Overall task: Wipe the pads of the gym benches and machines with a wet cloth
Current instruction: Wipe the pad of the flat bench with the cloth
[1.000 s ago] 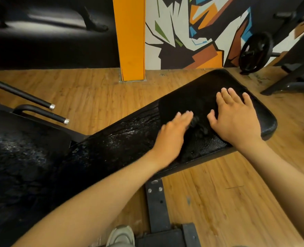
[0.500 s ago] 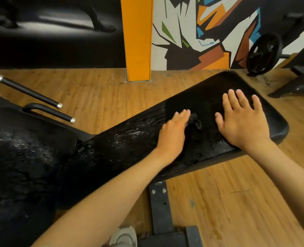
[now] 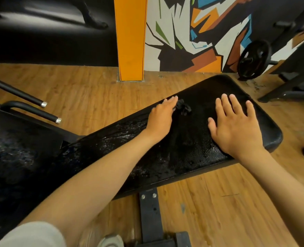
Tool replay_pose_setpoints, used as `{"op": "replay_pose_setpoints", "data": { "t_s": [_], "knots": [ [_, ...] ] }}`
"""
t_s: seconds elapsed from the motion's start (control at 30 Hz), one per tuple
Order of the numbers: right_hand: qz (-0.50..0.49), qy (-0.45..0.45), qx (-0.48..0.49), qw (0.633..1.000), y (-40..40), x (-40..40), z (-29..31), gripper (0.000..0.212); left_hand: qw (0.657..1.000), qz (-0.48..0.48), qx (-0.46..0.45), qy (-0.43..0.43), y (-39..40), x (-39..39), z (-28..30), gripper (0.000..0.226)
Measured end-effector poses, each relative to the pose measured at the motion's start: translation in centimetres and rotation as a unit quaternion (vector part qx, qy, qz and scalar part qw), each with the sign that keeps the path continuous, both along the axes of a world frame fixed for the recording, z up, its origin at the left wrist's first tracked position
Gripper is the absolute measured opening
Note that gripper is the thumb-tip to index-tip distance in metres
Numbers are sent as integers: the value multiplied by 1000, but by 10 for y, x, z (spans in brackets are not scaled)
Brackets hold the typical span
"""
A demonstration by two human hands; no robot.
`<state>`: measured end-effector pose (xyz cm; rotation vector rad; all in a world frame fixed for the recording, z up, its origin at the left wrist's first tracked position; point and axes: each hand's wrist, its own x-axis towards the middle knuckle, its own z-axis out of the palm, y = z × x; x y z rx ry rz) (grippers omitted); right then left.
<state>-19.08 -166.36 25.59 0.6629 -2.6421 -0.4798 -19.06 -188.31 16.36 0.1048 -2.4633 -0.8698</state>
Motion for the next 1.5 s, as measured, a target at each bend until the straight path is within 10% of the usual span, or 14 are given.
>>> {"op": "replay_pose_setpoints", "data": {
  "t_s": [1.03, 1.5],
  "knots": [
    [2, -10, -5, 1000, 0, 1, 3, 78, 996, 34, 74, -26, -7, -17, 3, 57],
    [105, -94, 72, 987, 8, 1, 5, 77, 998, -47, 32, -11, 75, 159, -13, 61]
  ]
}}
